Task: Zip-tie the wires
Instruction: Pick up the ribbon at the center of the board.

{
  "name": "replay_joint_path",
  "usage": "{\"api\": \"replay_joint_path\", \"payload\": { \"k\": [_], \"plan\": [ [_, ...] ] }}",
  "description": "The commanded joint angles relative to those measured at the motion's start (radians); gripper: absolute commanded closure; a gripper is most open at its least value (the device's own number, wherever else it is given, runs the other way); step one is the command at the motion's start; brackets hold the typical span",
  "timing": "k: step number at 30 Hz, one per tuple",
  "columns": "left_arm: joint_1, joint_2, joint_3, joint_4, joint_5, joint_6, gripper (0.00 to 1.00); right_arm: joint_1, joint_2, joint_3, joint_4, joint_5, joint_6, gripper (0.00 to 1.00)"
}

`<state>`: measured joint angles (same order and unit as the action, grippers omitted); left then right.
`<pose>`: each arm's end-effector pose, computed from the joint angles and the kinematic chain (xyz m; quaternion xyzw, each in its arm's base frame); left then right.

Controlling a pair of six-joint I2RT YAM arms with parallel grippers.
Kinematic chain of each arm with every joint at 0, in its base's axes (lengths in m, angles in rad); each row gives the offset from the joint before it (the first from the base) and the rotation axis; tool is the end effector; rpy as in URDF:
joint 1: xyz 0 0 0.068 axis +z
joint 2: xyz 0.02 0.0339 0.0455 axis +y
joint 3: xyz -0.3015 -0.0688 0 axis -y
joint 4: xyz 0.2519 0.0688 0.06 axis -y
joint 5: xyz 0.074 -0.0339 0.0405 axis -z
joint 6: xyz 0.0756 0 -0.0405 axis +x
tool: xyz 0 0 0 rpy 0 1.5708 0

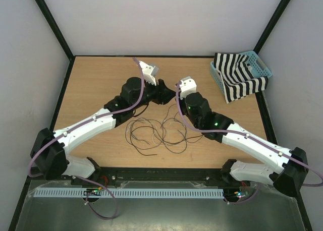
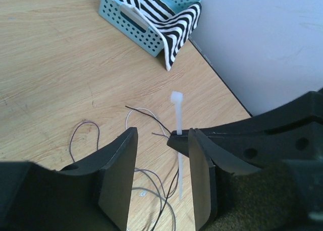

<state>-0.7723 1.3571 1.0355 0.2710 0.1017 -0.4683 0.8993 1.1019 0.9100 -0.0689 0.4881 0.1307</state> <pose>0.2547 -0.2588 0.3779 0.1442 0.7102 -0.4300 0.5385 0.2010 0.1960 0.3570 -0.1521 0.7686 0.1244 0.6088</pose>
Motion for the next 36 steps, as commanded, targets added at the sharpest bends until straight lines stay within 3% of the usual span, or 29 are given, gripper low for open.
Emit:
{"api": "replay_joint_path", "payload": {
  "k": [1,15,21,23,27,29,32,36],
  "plan": [
    [-0.01,0.028,0.049,0.04,-0.033,-0.007,0.53,0.013,0.006,0.027,0.031,0.015,0.008,1.0],
    [-0.019,0.071,0.07,0.07,-0.037,-0.037,0.55,0.016,0.015,0.021,0.046,0.019,0.019,1.0],
    [-0.027,0.113,0.085,0.084,-0.042,-0.04,0.63,0.018,0.01,0.013,0.06,0.029,0.031,1.0],
    [-0.03,0.122,0.089,0.087,-0.044,-0.038,0.68,0.018,0.012,0.011,0.061,0.035,0.034,1.0],
    [-0.036,0.13,0.094,0.091,-0.04,-0.018,0.93,0.018,0.014,0.009,0.059,0.049,0.039,1.0],
    [-0.037,0.128,0.091,0.091,-0.043,-0.016,1.0,0.017,0.011,0.005,0.06,0.062,0.044,1.0],
    [-0.035,0.124,0.085,0.09,-0.043,-0.01,1.0,0.018,0.0,-0.003,0.065,0.071,0.043,0.92],
    [-0.006,0.119,0.085,0.089,0.011,-0.003,1.0,0.016,-0.034,-0.03,0.082,0.048,0.038,0.73]
  ]
}}
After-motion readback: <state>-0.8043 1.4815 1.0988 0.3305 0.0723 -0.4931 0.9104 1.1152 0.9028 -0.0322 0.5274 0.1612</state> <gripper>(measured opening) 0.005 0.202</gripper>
